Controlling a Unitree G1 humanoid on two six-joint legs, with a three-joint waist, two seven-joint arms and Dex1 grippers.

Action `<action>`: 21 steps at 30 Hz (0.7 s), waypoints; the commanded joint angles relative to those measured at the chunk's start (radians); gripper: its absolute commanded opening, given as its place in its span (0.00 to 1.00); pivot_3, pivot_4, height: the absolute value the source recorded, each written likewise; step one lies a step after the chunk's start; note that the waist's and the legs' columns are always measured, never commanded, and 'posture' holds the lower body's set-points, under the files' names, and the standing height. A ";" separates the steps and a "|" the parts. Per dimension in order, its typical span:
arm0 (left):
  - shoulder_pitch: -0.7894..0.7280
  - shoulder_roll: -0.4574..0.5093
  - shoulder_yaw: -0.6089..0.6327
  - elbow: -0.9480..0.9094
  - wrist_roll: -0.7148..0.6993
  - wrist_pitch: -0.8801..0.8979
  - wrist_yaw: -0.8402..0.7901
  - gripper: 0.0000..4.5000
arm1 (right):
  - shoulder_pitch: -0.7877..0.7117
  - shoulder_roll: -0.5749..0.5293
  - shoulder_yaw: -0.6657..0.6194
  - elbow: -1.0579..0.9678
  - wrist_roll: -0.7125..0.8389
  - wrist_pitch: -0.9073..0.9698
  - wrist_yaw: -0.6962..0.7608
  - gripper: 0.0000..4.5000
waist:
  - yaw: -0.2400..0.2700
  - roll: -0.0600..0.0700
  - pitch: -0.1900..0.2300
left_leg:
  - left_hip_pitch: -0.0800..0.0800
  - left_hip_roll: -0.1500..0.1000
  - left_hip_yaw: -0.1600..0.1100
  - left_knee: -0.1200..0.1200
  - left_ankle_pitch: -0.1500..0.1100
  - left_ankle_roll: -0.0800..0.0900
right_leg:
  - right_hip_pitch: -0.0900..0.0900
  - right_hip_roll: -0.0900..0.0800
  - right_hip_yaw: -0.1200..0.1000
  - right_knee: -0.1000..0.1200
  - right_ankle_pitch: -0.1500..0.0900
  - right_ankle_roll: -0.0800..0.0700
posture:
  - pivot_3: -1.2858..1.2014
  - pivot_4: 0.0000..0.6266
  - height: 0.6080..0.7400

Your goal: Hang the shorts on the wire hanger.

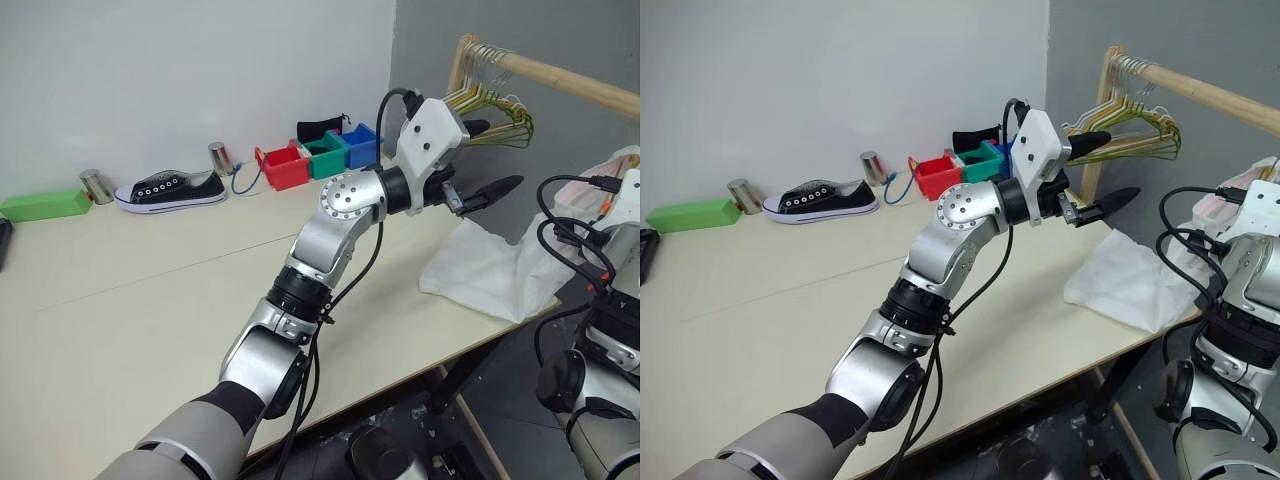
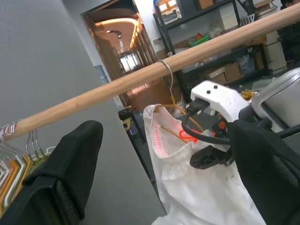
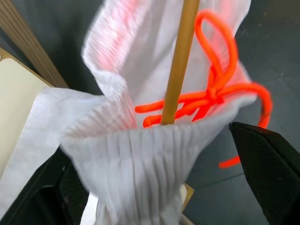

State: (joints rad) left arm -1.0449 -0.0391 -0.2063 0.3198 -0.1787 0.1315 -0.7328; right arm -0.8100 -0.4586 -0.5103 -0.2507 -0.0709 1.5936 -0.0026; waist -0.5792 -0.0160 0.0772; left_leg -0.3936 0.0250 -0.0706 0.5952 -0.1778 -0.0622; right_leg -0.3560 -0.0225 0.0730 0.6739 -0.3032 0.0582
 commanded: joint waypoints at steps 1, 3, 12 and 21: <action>-0.009 0.015 0.023 -0.023 -0.010 -0.024 -0.005 1.00 | 0.009 -0.020 0.090 -0.179 -0.019 0.021 -0.016 0.98 | -0.001 0.000 0.000 | 0.000 0.000 0.000 -0.001 0.000 0.000 | 0.000 0.000 0.000 0.000 0.000 0.000 | 0.32 0.01 1.00; 0.001 0.027 0.027 -0.027 -0.011 -0.025 -0.007 1.00 | 0.035 -0.027 0.135 -0.252 -0.027 0.021 -0.016 0.98 | -0.004 0.000 0.000 | 0.000 0.000 0.000 -0.001 0.000 0.000 | 0.000 0.000 0.000 0.000 0.000 0.000 | 0.32 0.01 1.00; 0.135 0.179 0.119 -0.082 0.006 0.068 0.084 1.00 | -0.035 0.024 0.336 -0.315 0.010 -0.088 -0.004 0.98 | -0.039 0.000 0.000 | 0.001 0.001 0.001 -0.003 0.000 0.000 | -0.001 0.000 0.000 0.000 0.000 0.004 | 0.32 0.01 1.00; 0.410 0.284 0.286 -0.332 0.071 0.301 0.409 1.00 | 0.098 0.258 0.454 0.029 0.046 -0.667 0.029 0.98 | -0.005 -0.002 0.000 | 0.005 0.001 -0.002 -0.003 0.000 0.000 | 0.004 0.000 -0.001 0.002 0.002 0.008 | 0.41 0.00 1.00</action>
State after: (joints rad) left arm -0.6560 0.2315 0.0366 0.0946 -0.1235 0.3902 -0.3920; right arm -0.6950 -0.2172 -0.0852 -0.2557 -0.0357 1.0633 0.0186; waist -0.5841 -0.0184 0.0769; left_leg -0.3892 0.0262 -0.0724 0.5927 -0.1776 -0.0622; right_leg -0.3525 -0.0221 0.0717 0.6760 -0.3007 0.0661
